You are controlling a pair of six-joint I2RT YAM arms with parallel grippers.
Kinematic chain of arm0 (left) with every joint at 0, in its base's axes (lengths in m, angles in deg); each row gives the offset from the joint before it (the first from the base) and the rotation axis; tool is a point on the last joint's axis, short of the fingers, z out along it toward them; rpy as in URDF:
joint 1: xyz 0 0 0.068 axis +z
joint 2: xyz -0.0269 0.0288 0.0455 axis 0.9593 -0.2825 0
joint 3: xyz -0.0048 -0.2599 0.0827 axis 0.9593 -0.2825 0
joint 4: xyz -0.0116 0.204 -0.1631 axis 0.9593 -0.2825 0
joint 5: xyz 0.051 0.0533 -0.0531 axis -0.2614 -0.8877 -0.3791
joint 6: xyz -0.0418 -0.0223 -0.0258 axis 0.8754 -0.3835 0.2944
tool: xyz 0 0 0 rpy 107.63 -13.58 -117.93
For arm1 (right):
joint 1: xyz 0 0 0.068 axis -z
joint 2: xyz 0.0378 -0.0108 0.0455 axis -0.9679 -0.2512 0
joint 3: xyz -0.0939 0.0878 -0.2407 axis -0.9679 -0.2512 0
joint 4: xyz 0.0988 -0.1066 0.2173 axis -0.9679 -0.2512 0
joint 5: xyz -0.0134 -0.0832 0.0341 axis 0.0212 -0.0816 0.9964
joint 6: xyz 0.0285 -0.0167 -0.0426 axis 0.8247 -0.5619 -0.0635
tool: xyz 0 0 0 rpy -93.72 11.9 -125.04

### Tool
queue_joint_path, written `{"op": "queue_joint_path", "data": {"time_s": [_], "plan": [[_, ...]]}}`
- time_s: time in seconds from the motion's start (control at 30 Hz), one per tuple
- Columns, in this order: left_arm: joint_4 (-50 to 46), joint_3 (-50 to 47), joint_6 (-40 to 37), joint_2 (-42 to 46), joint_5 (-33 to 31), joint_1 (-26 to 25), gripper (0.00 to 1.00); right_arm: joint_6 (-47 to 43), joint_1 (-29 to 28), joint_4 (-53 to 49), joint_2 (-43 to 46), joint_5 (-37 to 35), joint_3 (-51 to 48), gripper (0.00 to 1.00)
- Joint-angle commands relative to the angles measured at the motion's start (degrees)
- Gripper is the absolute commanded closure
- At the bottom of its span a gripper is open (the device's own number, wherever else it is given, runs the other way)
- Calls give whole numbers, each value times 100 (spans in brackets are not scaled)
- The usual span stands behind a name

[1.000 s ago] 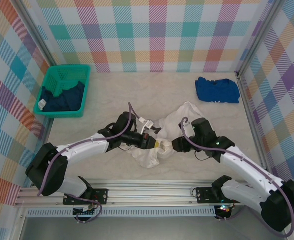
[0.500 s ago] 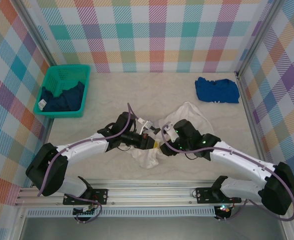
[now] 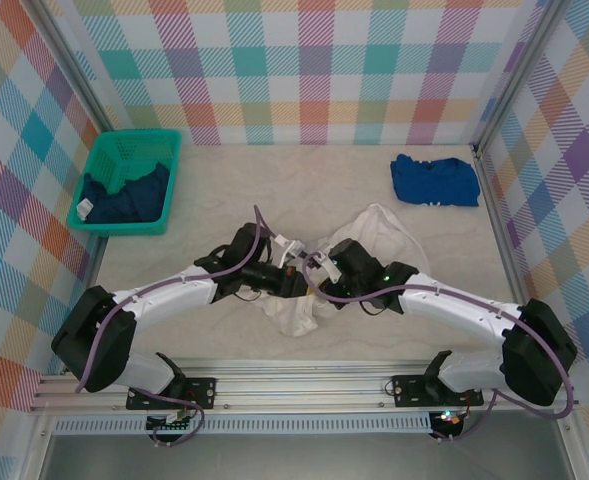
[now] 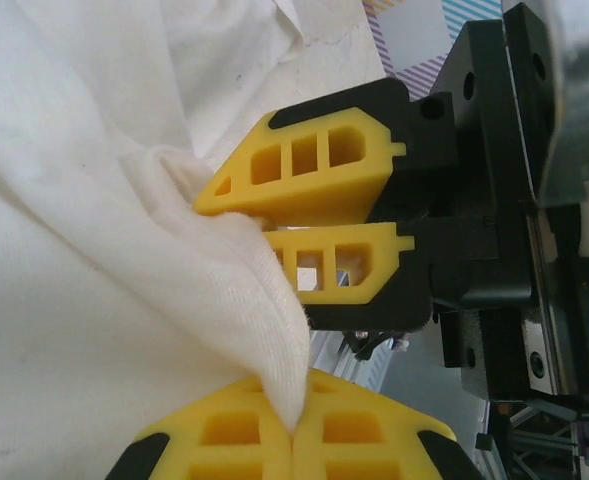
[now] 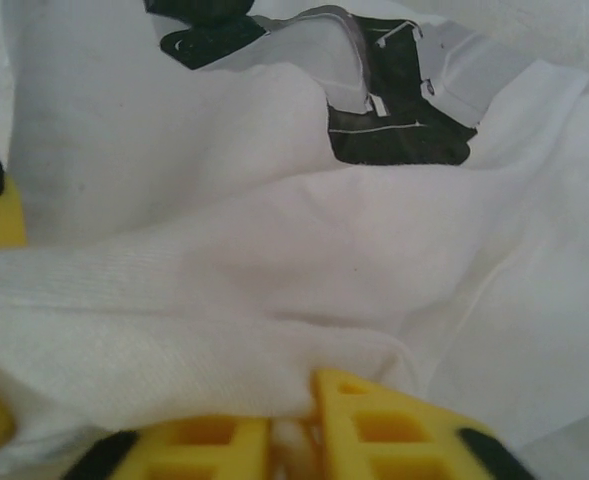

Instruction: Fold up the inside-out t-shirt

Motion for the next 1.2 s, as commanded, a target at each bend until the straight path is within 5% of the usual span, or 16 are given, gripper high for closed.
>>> {"op": "queue_joint_path", "data": {"time_s": [0.0, 0.17, 0.43, 0.67, 0.9, 1.17], "plan": [[-130, -7, -14, 178, 7, 170, 100, 203, 6, 35, 74, -39, 156, 92], [-175, -190, 41, 363, -204, 493, 100, 438, 197, -365, 773, 230, -106, 96], [-463, -161, -96, 291, -570, 701, 100, 748, 717, 141, 1417, 1664, -350, 98], [-1370, 120, -295, -12, -1954, 700, 100, 1221, 1445, 965, 1635, 3202, -538, 99], [-1235, -2, -500, 423, -2049, 605, 66, 1703, 1684, 1489, 1337, 3490, -673, 100], [-463, -757, -918, 1737, -2026, 65, 44, 1537, 1745, 1626, 1332, 3604, -893, 100]]}}
